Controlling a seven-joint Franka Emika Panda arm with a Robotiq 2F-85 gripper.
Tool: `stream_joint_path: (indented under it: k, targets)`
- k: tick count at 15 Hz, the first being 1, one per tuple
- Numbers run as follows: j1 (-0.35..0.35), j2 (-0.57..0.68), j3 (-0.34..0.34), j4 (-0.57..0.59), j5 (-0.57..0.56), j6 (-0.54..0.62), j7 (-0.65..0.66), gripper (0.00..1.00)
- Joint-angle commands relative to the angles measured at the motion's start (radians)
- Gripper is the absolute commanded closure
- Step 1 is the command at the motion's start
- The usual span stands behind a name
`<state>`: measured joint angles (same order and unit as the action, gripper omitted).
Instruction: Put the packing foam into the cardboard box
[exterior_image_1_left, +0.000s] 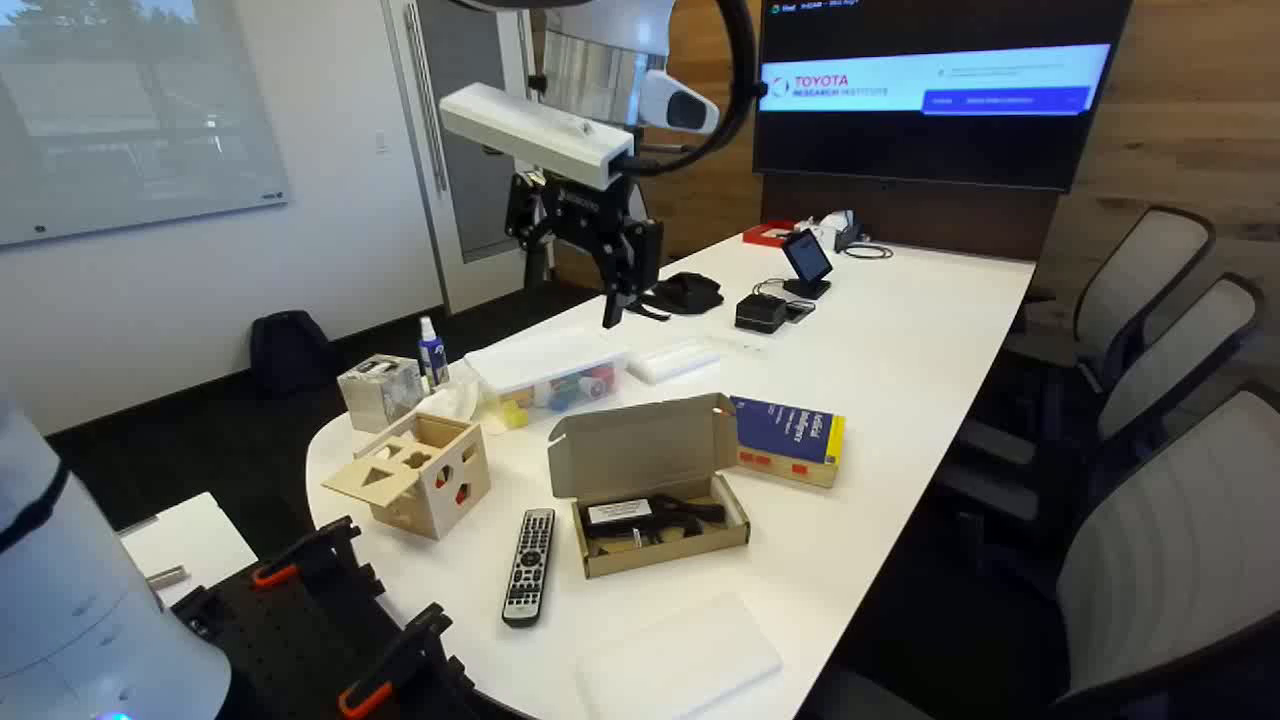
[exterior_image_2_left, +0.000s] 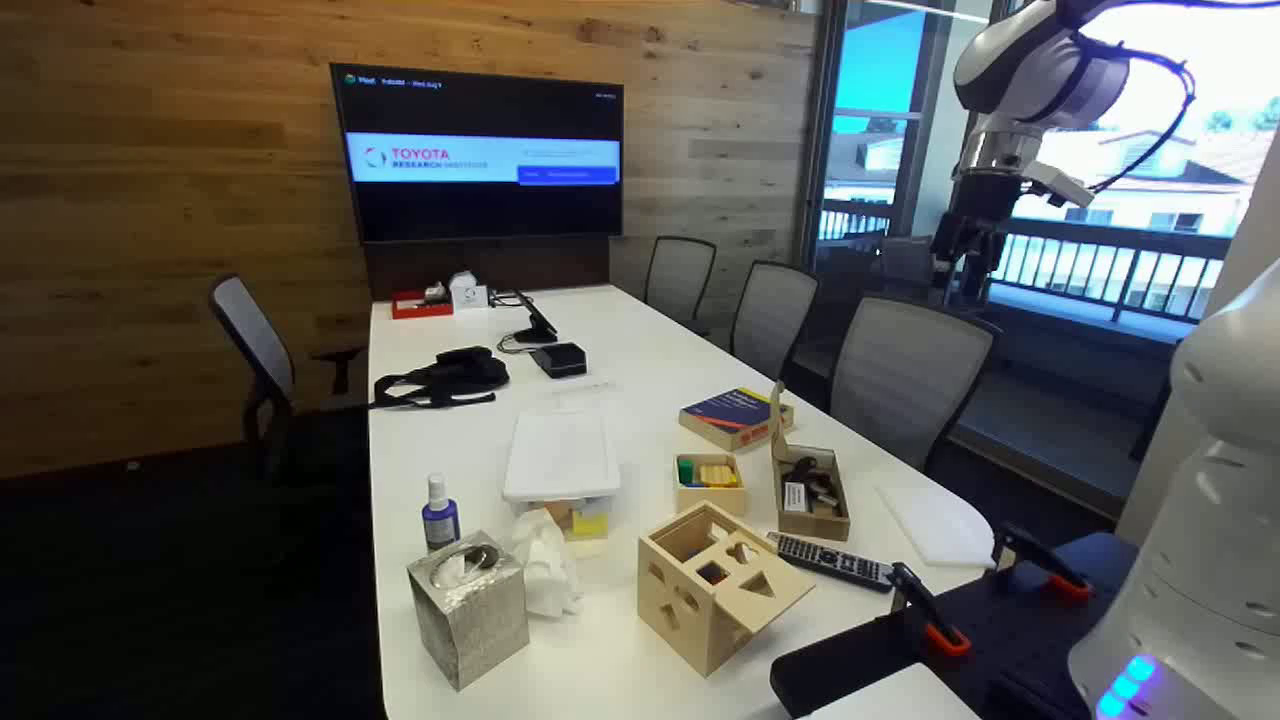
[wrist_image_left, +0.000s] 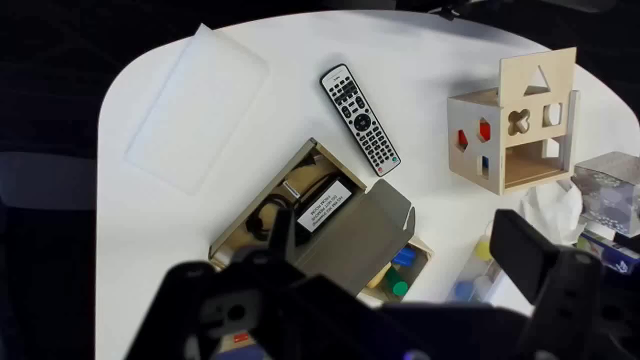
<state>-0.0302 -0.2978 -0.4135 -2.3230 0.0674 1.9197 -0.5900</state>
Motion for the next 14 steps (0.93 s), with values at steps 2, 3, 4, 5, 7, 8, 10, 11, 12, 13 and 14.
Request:
stream_joint_path:
  k: [2,3,4,5,7,8,10,11,12,13,14]
  targets:
    - [-0.042,0.040,0.045,0.006,0.024,0.023,-0.006,0.00]
    - [-0.046,0.063,0.055,0.006,0.029,0.050,0.010,0.00]
    - [-0.048,0.104,0.070,0.005,0.026,0.105,0.045,0.00]
    - [-0.050,0.141,0.084,0.005,0.028,0.160,0.069,0.00]
    - [-0.047,0.250,0.124,0.004,0.007,0.314,0.154,0.00]
    - [-0.047,0.312,0.146,0.006,-0.002,0.395,0.207,0.00]
    - [-0.054,0.443,0.189,0.021,-0.075,0.530,0.373,0.00]
    - [-0.052,0.513,0.201,0.030,-0.121,0.576,0.461,0.00]
    - [-0.045,0.578,0.204,0.038,-0.172,0.608,0.548,0.00]
    - [-0.034,0.633,0.196,0.047,-0.221,0.623,0.632,0.00]
    - [-0.022,0.679,0.183,0.051,-0.260,0.618,0.705,0.00]
